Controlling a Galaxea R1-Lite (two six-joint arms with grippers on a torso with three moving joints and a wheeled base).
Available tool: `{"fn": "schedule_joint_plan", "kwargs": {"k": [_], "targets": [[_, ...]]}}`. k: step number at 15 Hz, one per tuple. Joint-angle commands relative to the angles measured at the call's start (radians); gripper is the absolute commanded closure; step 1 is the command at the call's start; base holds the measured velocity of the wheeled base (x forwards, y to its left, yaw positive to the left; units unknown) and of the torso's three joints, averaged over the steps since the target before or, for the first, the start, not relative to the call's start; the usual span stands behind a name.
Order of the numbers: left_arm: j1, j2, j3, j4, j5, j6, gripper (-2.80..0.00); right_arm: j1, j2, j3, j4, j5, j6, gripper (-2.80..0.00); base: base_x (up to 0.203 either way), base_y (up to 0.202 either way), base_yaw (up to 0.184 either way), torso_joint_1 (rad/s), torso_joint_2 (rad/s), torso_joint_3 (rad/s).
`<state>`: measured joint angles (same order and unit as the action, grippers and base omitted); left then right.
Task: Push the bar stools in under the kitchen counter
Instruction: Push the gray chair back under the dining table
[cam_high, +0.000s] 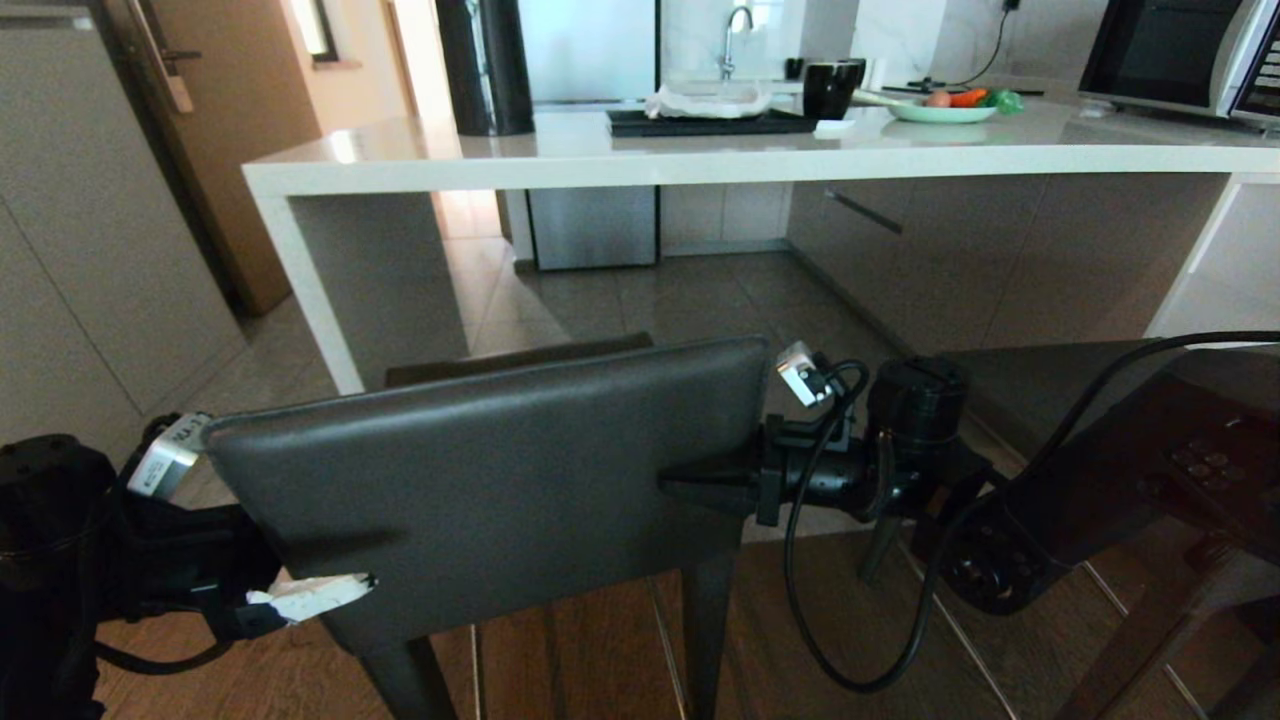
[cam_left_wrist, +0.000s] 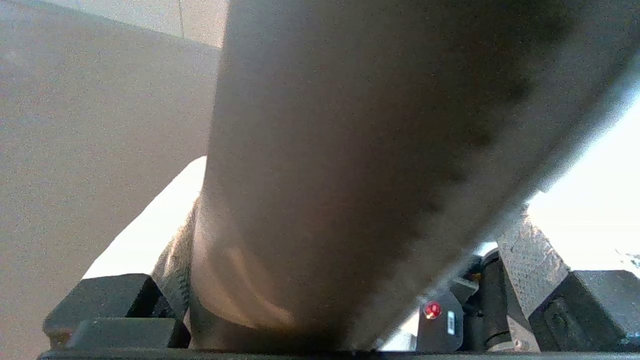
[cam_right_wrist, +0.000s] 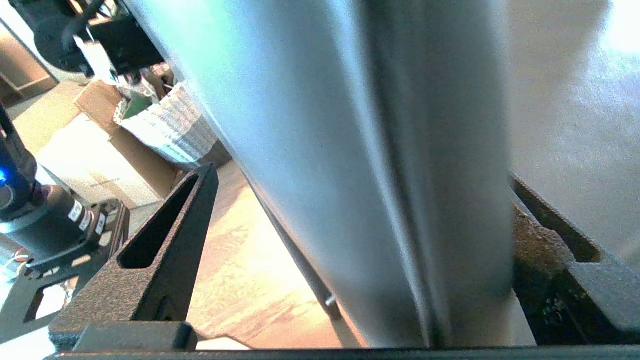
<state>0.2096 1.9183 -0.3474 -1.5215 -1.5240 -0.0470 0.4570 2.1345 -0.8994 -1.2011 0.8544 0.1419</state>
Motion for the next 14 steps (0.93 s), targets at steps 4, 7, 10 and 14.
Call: {"fn": "schedule_joint_plan", "kwargs": {"k": [4,7,10,14], "targets": [[-0.016,0.056,-0.109,-0.009,0.013,-0.023,-2.80,0.003,0.002,0.043,-0.038,0.035,0.001,-2.80,0.000,0.000,0.000,0.000,0.00,0.000],[-0.039,0.069,-0.208,-0.009,0.059,-0.125,-2.80,0.012,-0.001,0.043,-0.041,0.037,0.002,-2.80,0.000,0.000,0.000,0.000,0.00,0.000],[-0.055,0.091,-0.232,-0.009,0.068,-0.129,-2.80,0.023,-0.001,0.042,-0.043,0.041,0.002,-2.80,0.000,0.000,0.000,0.000,0.00,0.000],[-0.065,0.142,-0.273,-0.009,0.118,-0.130,-2.80,0.026,-0.002,0.043,-0.051,0.041,0.002,-2.80,0.000,0.000,0.000,0.000,0.00,0.000]]}}
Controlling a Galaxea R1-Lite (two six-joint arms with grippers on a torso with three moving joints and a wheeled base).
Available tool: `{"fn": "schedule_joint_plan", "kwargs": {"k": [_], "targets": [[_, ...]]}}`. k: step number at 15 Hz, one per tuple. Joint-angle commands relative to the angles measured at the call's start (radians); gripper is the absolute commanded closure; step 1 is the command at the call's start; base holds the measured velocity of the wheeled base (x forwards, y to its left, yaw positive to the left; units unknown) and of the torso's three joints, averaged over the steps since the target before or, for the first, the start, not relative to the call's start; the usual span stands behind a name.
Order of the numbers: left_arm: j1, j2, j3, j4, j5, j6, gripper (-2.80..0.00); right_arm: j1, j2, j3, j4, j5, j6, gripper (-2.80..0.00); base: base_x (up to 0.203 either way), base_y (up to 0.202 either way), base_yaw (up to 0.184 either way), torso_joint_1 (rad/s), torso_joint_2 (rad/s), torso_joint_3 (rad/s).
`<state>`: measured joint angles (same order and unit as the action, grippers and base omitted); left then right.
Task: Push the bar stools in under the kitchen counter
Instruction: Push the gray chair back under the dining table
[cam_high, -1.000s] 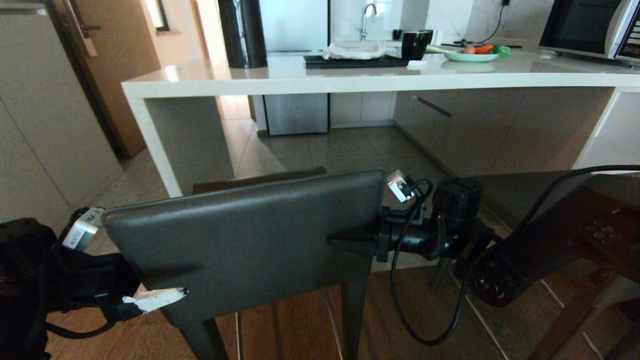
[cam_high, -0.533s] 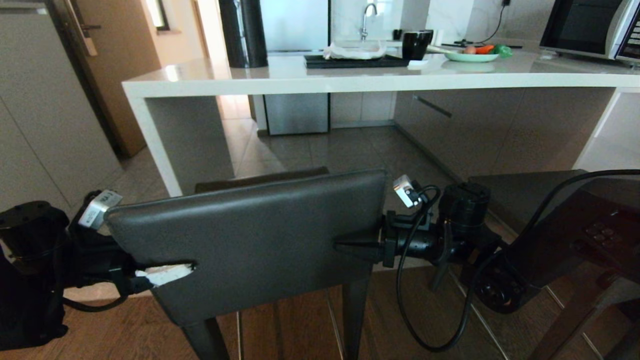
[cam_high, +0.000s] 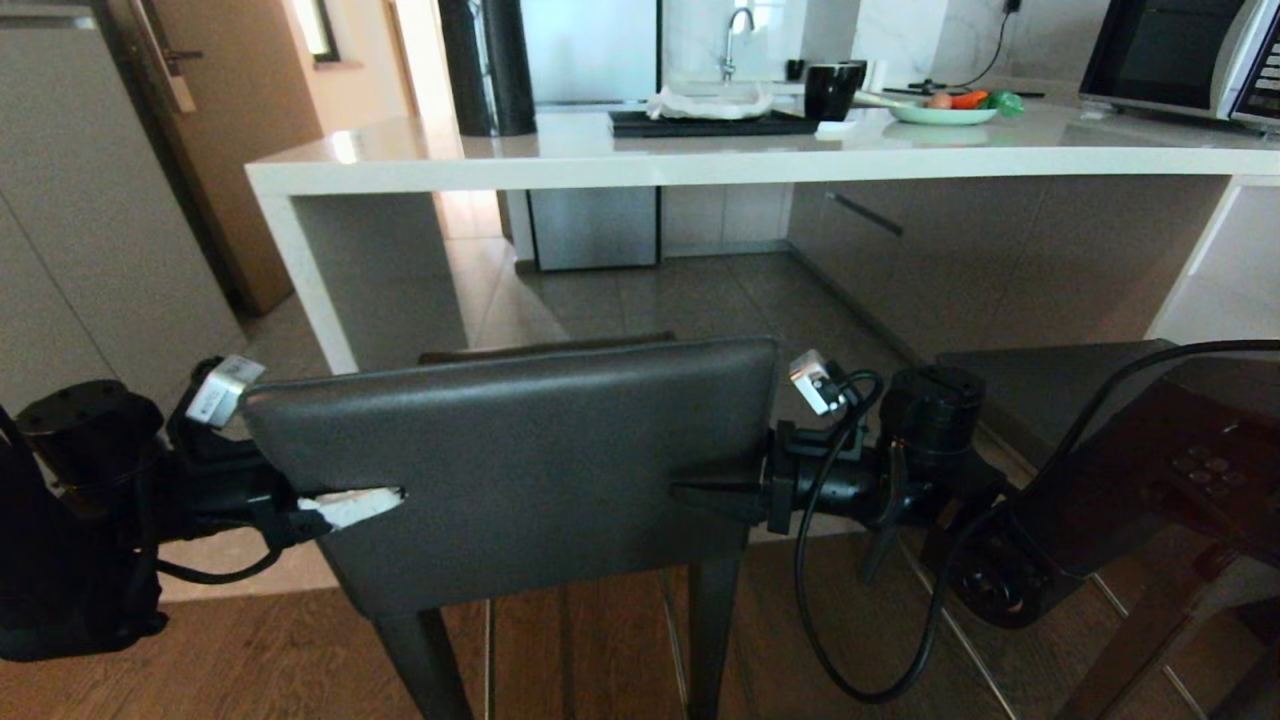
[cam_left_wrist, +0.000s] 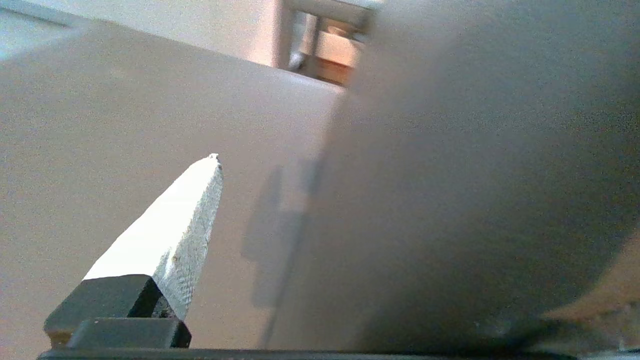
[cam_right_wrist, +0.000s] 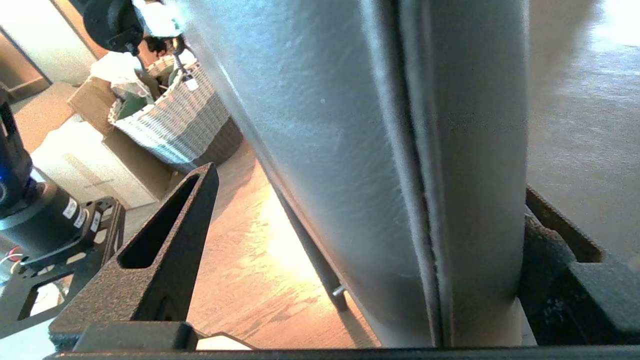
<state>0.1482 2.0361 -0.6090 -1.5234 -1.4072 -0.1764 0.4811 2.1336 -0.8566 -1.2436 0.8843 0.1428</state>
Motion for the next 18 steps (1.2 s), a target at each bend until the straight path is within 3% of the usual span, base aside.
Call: {"fn": "schedule_joint_plan", "kwargs": {"k": [1,3,6,12,18], "targets": [[-0.021,0.037,-0.037,-0.007,0.041,-0.002,-2.80,0.002,-0.004,0.002,-0.008,0.012,0.001,-2.80,0.000,0.000,0.000,0.000,0.00,0.000],[-0.058,0.048,-0.085,-0.007,0.083,-0.012,-2.80,0.002,-0.004,0.001,-0.008,0.012,0.001,-2.80,0.000,0.000,0.000,0.000,0.00,0.000],[-0.082,0.043,-0.101,-0.007,0.091,-0.041,-2.80,0.002,0.000,-0.002,-0.008,0.012,0.003,-2.80,0.000,0.000,0.000,0.000,0.00,0.000],[-0.006,0.012,0.014,-0.007,0.085,0.019,-2.80,0.000,0.023,-0.067,-0.007,0.002,0.029,-2.80,0.000,0.000,0.000,0.000,0.00,0.000],[-0.007,-0.008,0.051,-0.007,0.083,0.032,-2.80,-0.020,0.079,-0.170,-0.004,-0.040,0.057,-2.80,0.000,0.000,0.000,0.000,0.00,0.000]]}}
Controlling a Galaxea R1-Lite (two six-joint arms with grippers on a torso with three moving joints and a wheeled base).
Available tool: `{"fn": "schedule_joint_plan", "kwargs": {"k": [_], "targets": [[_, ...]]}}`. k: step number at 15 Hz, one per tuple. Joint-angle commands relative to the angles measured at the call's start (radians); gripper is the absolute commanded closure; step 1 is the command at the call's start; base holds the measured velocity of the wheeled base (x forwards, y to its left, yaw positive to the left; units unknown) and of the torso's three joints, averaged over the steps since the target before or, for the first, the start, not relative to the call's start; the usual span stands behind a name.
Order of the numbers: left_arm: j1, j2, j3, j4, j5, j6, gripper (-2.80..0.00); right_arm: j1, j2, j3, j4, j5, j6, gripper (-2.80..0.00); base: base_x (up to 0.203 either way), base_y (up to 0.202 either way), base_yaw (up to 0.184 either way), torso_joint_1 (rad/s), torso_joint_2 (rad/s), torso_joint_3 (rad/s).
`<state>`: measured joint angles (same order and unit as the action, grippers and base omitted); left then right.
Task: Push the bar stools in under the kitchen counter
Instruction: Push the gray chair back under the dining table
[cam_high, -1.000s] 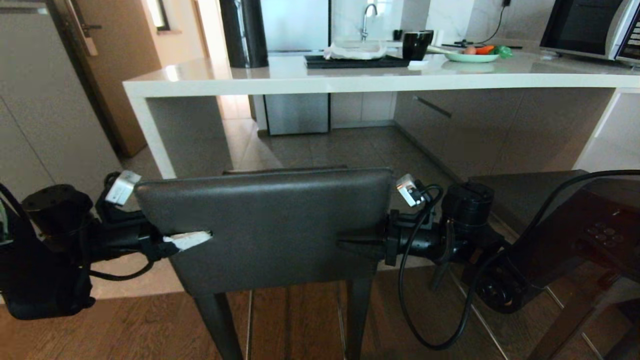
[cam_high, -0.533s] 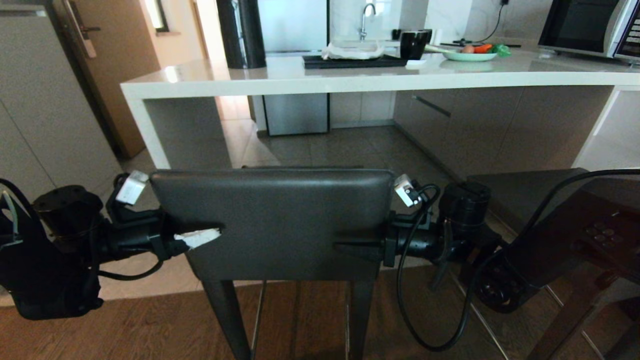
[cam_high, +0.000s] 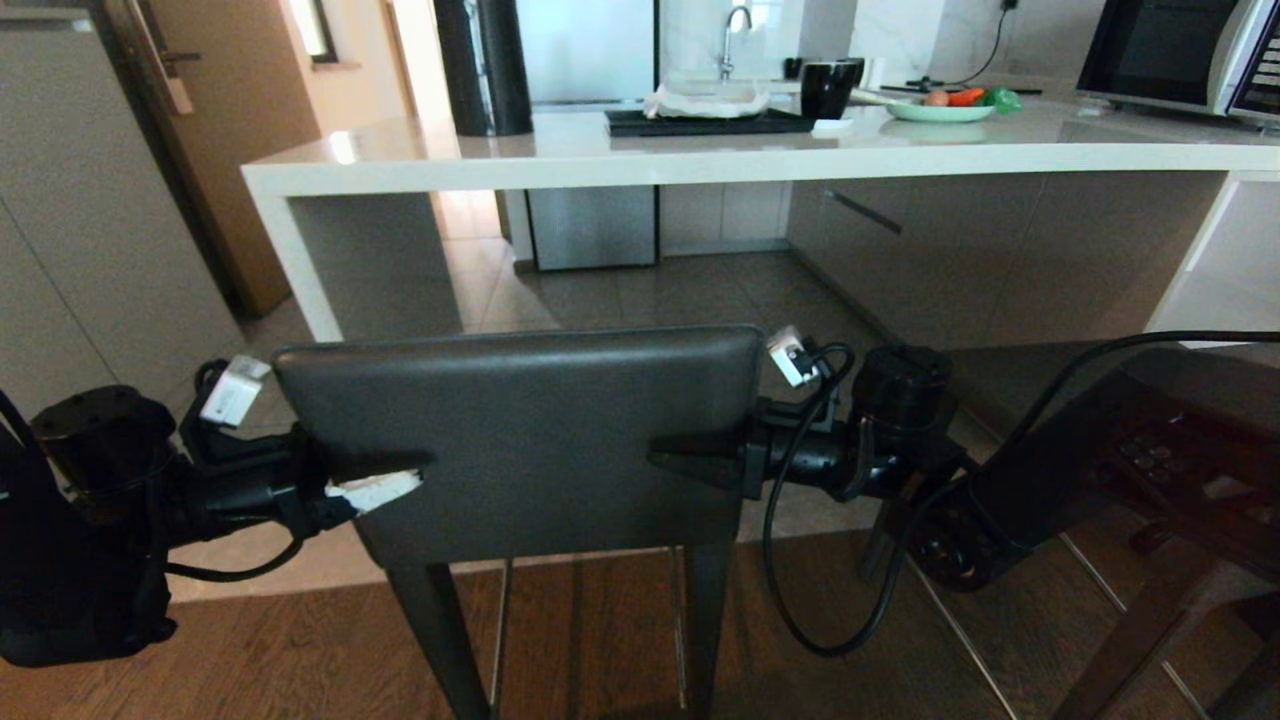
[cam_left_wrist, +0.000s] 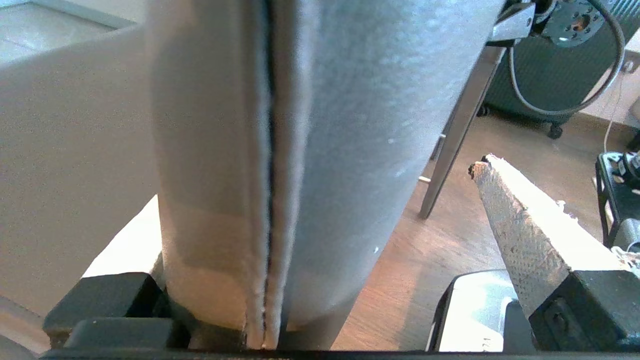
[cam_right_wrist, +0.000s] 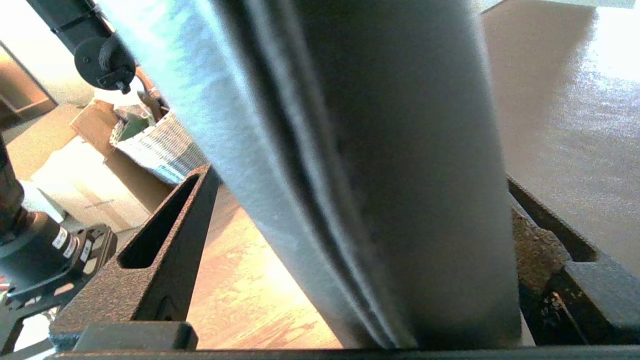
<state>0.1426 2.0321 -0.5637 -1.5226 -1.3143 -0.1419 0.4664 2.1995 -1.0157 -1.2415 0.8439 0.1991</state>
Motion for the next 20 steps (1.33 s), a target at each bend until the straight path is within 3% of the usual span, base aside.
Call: {"fn": "schedule_joint_plan", "kwargs": {"k": [1,9,20], "targets": [[-0.003,-0.003,0.008,-0.007,-0.010,-0.001,-2.80,-0.018,0.022,-0.021,-0.003,0.001,0.000,-2.80,0.000,0.000,0.000,0.000,0.00,0.000],[-0.021,0.007,-0.013,-0.007,-0.010,-0.004,-2.80,-0.012,0.019,0.005,-0.010,0.001,-0.004,-2.80,0.000,0.000,0.000,0.000,0.00,0.000],[-0.029,0.002,-0.012,-0.007,-0.010,-0.002,-2.80,-0.008,0.012,0.004,-0.010,0.003,-0.006,-2.80,0.180,0.000,0.001,0.000,0.00,0.003]]}}
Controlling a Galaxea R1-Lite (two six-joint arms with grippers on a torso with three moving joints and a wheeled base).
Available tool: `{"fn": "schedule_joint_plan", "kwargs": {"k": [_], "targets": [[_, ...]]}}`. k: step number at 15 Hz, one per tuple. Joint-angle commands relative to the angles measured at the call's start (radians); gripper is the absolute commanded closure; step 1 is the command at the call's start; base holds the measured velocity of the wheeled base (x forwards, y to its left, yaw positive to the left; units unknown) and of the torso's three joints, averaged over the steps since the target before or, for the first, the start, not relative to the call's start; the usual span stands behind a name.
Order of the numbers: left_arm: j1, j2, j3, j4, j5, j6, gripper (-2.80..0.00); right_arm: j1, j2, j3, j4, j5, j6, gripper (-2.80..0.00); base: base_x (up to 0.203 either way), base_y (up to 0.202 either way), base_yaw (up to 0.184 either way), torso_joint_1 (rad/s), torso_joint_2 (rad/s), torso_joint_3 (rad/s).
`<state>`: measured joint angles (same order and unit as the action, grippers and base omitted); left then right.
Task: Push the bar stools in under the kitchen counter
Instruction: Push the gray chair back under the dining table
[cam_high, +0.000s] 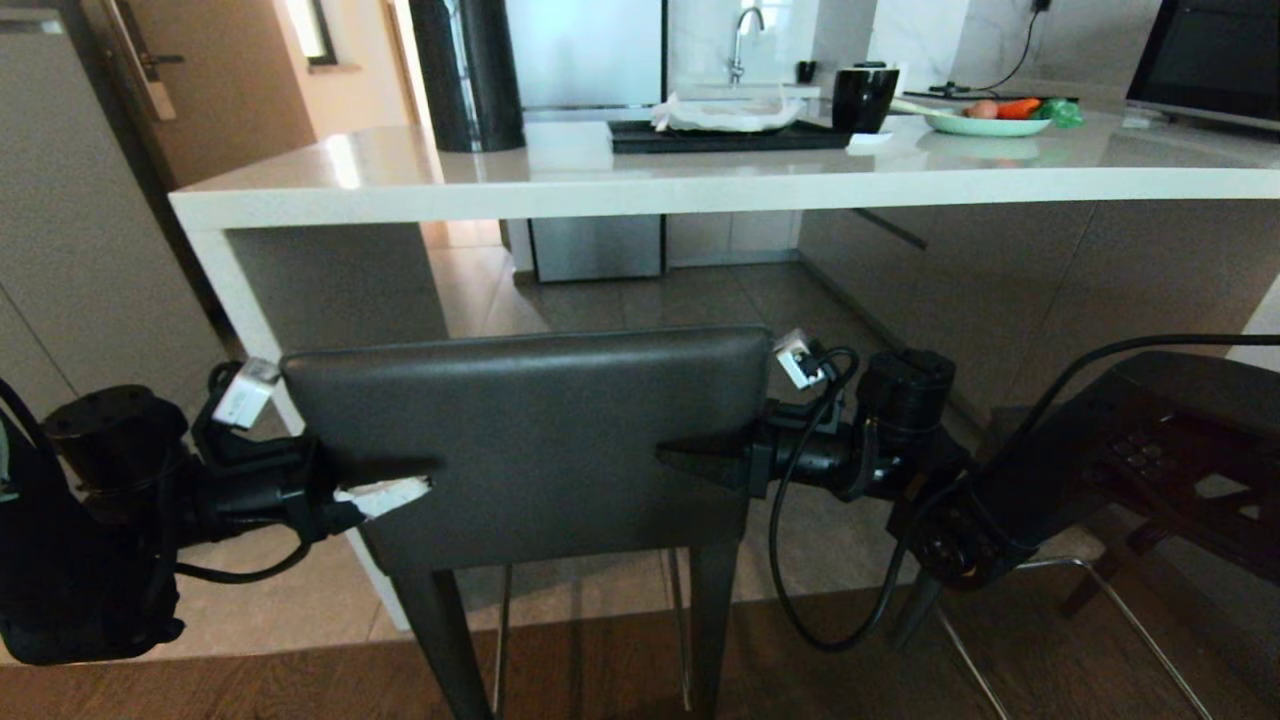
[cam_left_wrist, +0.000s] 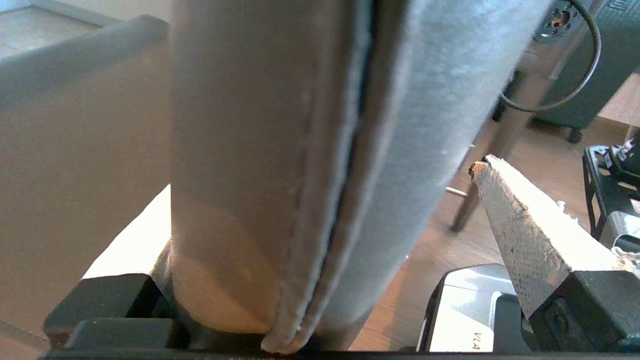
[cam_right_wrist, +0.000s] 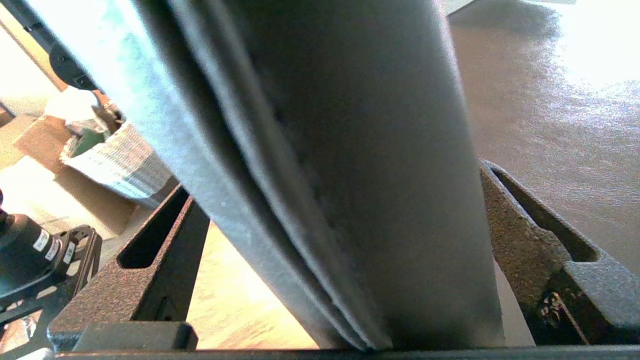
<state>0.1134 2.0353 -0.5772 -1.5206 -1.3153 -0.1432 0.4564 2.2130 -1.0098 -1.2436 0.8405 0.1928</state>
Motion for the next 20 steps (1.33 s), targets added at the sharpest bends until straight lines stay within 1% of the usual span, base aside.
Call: {"fn": "schedule_joint_plan", "kwargs": {"k": [1,5,11,14,15,20], "targets": [[-0.001,-0.001,0.004,-0.009,-0.009,-0.001,-2.80,0.004,0.000,-0.005,-0.008,0.006,0.001,-2.80,0.190,0.000,-0.001,0.002,0.01,0.002],[-0.003,0.000,0.004,-0.009,-0.009,-0.001,-2.80,0.027,0.010,-0.023,-0.008,0.005,0.004,-2.80,0.188,0.000,0.001,0.003,0.00,0.001],[-0.003,-0.003,0.007,-0.009,-0.009,-0.001,-2.80,0.033,0.007,-0.018,-0.008,0.005,0.004,-2.80,0.189,0.001,0.001,0.004,0.00,0.000],[-0.004,-0.014,0.016,-0.009,-0.007,0.010,-2.80,0.034,-0.006,-0.006,-0.019,0.005,0.010,-2.80,0.188,0.057,0.000,0.006,0.00,0.004],[-0.001,-0.014,0.017,-0.009,-0.007,0.010,-2.80,0.034,-0.011,0.000,-0.020,0.005,0.010,-2.80,0.116,0.033,0.003,0.003,0.00,0.001],[0.005,-0.017,0.019,-0.009,-0.007,0.010,-2.80,0.039,-0.017,0.004,-0.023,0.005,0.010,-2.80,0.000,0.000,0.000,0.000,0.00,0.000]]}}
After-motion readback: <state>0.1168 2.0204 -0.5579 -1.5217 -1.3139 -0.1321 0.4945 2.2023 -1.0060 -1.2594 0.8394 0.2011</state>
